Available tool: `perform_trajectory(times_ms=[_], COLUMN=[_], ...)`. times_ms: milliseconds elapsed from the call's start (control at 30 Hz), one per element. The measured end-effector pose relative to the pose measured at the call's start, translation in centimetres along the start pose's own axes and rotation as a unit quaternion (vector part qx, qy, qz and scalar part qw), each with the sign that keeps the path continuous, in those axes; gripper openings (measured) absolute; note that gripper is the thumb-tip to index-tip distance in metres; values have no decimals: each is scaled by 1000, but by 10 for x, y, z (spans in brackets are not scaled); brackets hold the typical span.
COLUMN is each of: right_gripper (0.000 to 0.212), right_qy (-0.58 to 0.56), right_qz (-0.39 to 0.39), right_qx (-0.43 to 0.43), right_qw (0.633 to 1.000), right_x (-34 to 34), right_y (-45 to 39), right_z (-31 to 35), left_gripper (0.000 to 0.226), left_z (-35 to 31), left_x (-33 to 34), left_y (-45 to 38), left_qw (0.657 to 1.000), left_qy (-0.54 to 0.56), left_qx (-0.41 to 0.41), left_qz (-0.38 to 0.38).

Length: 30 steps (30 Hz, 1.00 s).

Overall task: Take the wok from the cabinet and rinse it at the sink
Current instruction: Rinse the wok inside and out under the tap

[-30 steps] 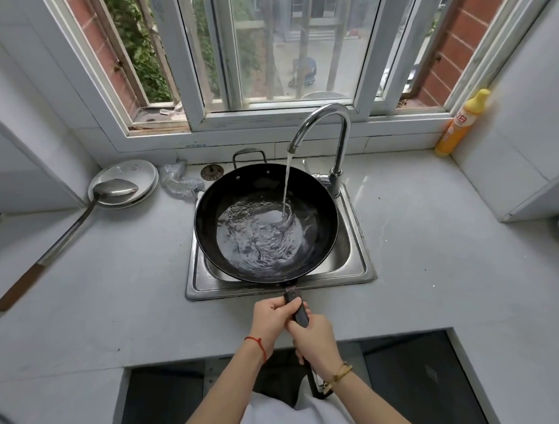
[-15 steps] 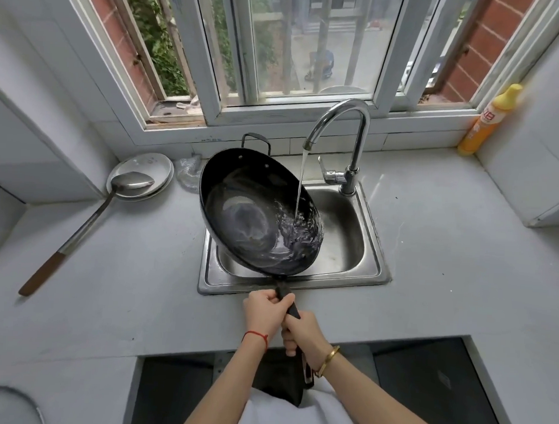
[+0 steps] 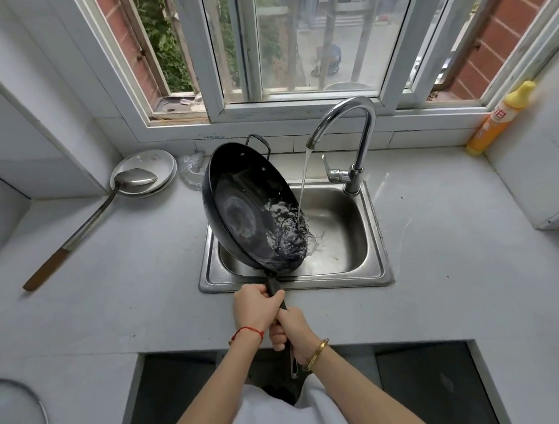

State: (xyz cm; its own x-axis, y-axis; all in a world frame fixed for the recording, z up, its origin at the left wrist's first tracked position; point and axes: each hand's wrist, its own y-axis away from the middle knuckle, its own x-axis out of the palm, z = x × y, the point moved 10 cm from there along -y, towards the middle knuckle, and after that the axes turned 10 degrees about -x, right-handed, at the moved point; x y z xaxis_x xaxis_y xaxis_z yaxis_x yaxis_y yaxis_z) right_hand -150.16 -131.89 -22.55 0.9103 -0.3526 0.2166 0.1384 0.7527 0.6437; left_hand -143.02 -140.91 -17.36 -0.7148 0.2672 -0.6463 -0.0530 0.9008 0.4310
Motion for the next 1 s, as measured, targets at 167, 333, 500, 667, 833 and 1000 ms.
perform_trajectory(times_ms=[167,333,500,667,833,1000], right_gripper=[38,38,47,49,55,58], right_qy=[-23,-47,-113,-170,-175,-171], right_qz=[14,35,102,169,180,187], right_qx=[21,36,52,58,75,84], right_qw=[999,998,987,969,965,964], right_x=[6,8,17,22,17,16], right_y=[-3,-8,-10,-8,-7,-7], right_z=[-6,-12,-13,-10,-15,-17], left_gripper=[35,33,34,22,33,40], left_z=[-2,-4,-9,5,14,16], left_x=[-5,-5,-8,4,64,84], left_y=[0,2,4,-3,19,24], left_qw=[1000,999,998,988,837,755], left_qy=[-15,-31,-34,129,367,455], left_qx=[4,14,28,-46,-178,-229], left_qz=[-20,-28,-37,76,365,412])
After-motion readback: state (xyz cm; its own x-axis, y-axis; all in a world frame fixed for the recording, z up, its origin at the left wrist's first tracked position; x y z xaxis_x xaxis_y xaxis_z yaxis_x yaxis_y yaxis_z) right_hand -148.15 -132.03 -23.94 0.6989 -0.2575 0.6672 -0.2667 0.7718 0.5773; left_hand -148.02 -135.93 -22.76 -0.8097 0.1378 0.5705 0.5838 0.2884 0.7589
